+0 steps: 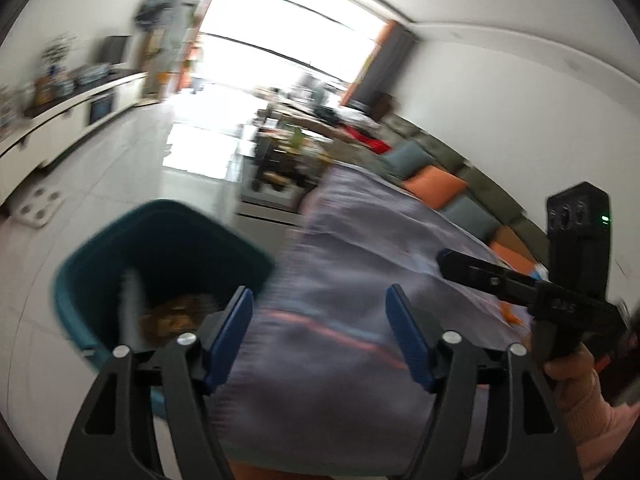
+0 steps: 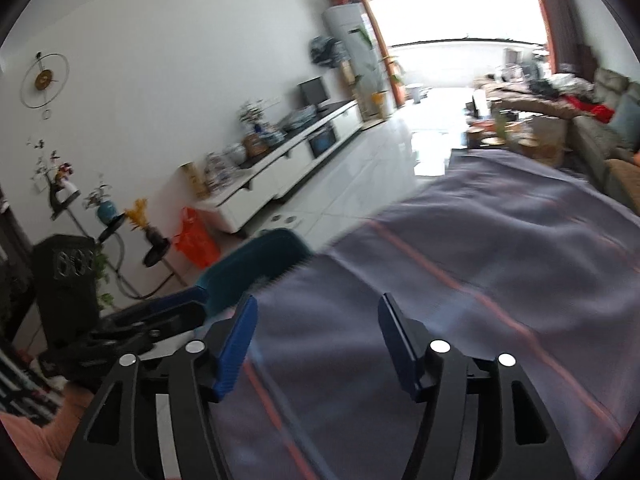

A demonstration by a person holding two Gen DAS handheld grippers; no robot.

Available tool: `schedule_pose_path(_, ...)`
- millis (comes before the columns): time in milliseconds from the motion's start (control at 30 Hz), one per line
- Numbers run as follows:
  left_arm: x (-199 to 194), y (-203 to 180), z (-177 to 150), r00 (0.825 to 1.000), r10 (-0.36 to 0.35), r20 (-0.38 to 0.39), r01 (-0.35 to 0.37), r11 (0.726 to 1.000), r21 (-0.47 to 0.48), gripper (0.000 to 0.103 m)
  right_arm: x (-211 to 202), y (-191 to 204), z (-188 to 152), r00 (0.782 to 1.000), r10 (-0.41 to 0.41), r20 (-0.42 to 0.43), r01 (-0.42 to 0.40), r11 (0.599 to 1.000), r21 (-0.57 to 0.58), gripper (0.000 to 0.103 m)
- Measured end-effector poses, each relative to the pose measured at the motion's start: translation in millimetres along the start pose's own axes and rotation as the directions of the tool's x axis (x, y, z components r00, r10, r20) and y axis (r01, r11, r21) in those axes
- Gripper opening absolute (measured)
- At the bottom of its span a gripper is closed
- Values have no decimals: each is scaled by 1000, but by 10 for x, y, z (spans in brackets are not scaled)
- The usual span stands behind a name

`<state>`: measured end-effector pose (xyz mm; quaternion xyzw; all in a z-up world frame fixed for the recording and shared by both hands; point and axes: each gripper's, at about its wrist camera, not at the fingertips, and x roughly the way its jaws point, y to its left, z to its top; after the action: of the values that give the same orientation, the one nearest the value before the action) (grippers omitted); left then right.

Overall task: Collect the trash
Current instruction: 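Move both open tools back over the trash on the bed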

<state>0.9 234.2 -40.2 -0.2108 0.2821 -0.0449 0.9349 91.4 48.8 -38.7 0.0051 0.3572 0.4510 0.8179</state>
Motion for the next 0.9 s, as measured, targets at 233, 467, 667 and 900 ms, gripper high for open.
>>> schedule_pose_path(233, 457, -808, -112, 980, -171, -107, 184, 974, 132, 78, -721, -577, -338, 976, -212, 47, 207, 974, 95, 66)
schedule_pose_path(467, 970, -1526, -263, 940, -256, -226, 304, 929, 212, 78, -1365, -1096, -651, 921, -385, 64, 362, 904, 228, 66)
schedule_pose_path(667, 1320, -1964, -356, 905, -279, -322, 361, 903, 233, 78, -1817, -1456, -870, 864, -497, 78, 456, 839, 297, 67)
schedule_pose_path(900, 1563, -2393, -439, 889, -260, -377, 379, 880, 286, 75, -2195, -1803, -1038, 809, -584, 67, 525, 769, 366, 72)
